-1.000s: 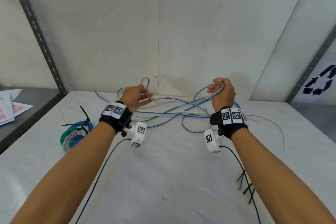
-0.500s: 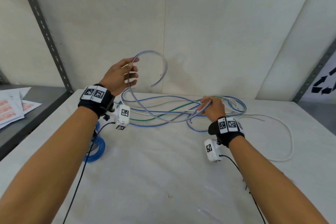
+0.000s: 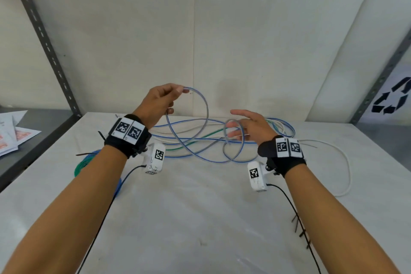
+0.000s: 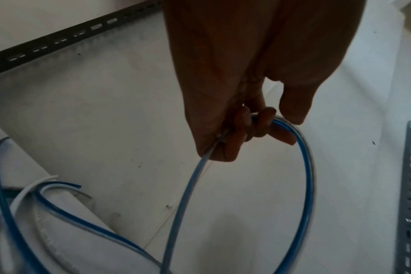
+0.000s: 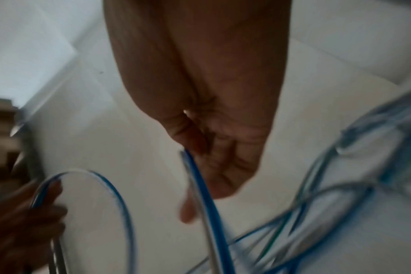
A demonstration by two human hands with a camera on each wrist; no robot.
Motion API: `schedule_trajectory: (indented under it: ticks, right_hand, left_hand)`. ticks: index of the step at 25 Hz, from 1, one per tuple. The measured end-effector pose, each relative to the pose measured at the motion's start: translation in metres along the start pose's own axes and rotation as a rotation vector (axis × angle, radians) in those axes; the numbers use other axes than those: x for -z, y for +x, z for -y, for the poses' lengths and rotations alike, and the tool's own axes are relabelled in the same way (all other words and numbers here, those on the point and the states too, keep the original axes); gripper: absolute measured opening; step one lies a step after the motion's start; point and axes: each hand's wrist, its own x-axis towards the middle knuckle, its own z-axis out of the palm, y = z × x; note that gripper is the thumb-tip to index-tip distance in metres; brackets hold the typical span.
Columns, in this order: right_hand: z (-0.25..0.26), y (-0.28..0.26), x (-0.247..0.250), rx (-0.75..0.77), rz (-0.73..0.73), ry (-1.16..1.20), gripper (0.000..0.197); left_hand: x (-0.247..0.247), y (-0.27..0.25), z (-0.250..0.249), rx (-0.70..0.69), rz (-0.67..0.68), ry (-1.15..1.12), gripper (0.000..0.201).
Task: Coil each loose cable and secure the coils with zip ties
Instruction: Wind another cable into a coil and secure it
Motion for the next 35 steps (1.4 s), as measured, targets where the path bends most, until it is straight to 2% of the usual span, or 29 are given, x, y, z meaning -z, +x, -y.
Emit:
schedule_trajectory:
  ticks: [2,3,4,5,7,9,12,14,16,18,20,23,25,26,28,30,32,34,35]
  right_hand:
    - [-0.001,0.006,0.006,0.010,-0.043,-0.640,0.039]
    - [-0.001,0.006,0.004,0.071,-0.077,-0.847,0.041]
    - [0.000,0.006,0.000,0.142,-0.065,-0.814,0.042]
    - [0.001,0.005,-0.003,0.189,0.009,-0.625,0.042]
    - [-0.001,-0.002,-0.016,0.145,0.229,-0.306,0.052]
    - [-0.009,0.002,-0.024,0.106,0.290,-0.279,0.046]
    - [-0.024,0.009,-0.030,0.101,0.237,-0.294,0.016]
    - [-0.032,0.012,-0.032,0.112,0.227,-0.176,0.007]
    - [-0.033,0.014,-0.035,0.104,0.220,-0.011,0.016]
    - [-0.033,0.019,-0.042,0.060,0.193,0.066,0.033]
    - [-0.035,0.027,-0.051,0.016,0.062,0.050,0.039]
    - [-0.045,0.038,-0.057,-0.025,-0.191,0.031,0.036]
    - [-0.053,0.045,-0.053,-0.020,-0.275,0.040,0.044]
    - [-0.055,0.047,-0.051,-0.011,-0.253,0.070,0.051]
    - [-0.057,0.049,-0.049,0.000,-0.117,0.129,0.059]
    - [-0.057,0.047,-0.052,0.043,-0.010,0.143,0.039]
    - [-0.054,0.043,-0.053,0.105,0.001,0.164,0.013]
    - [-0.048,0.038,-0.045,0.128,0.005,0.261,0.007]
    - [-0.043,0.036,-0.040,0.123,0.027,0.323,0.011]
  left_hand:
    - [-0.009,-0.001,0.005,-0.019,-0.003,0.014,0.022]
    - [-0.012,0.000,0.007,-0.024,-0.005,0.004,0.022]
    - [-0.015,0.001,0.008,-0.027,-0.010,-0.010,0.023]
    - [-0.018,0.003,0.010,-0.028,-0.021,-0.028,0.023]
    - [-0.024,0.003,0.014,-0.022,-0.050,-0.090,0.023]
    - [-0.032,0.004,0.021,0.013,-0.089,-0.231,0.023]
    - [-0.037,0.007,0.029,0.080,-0.176,-0.501,0.021]
    - [-0.039,0.011,0.037,0.116,-0.234,-0.622,0.020]
    - [-0.045,0.015,0.049,0.137,-0.299,-0.694,0.019]
    - [-0.054,0.019,0.058,0.146,-0.335,-0.752,0.017]
    - [-0.063,0.021,0.065,0.157,-0.339,-0.808,0.017]
    - [-0.068,0.023,0.067,0.141,-0.314,-0.890,0.017]
    - [-0.068,0.023,0.063,0.106,-0.271,-0.900,0.018]
    - [-0.068,0.022,0.061,0.091,-0.244,-0.883,0.018]
    - [-0.071,0.021,0.056,0.083,-0.202,-0.837,0.019]
    - [-0.074,0.020,0.054,0.088,-0.183,-0.814,0.020]
    - [-0.075,0.021,0.054,0.101,-0.183,-0.795,0.022]
    - [-0.074,0.023,0.055,0.133,-0.193,-0.755,0.027]
    - [-0.073,0.024,0.056,0.147,-0.197,-0.729,0.029]
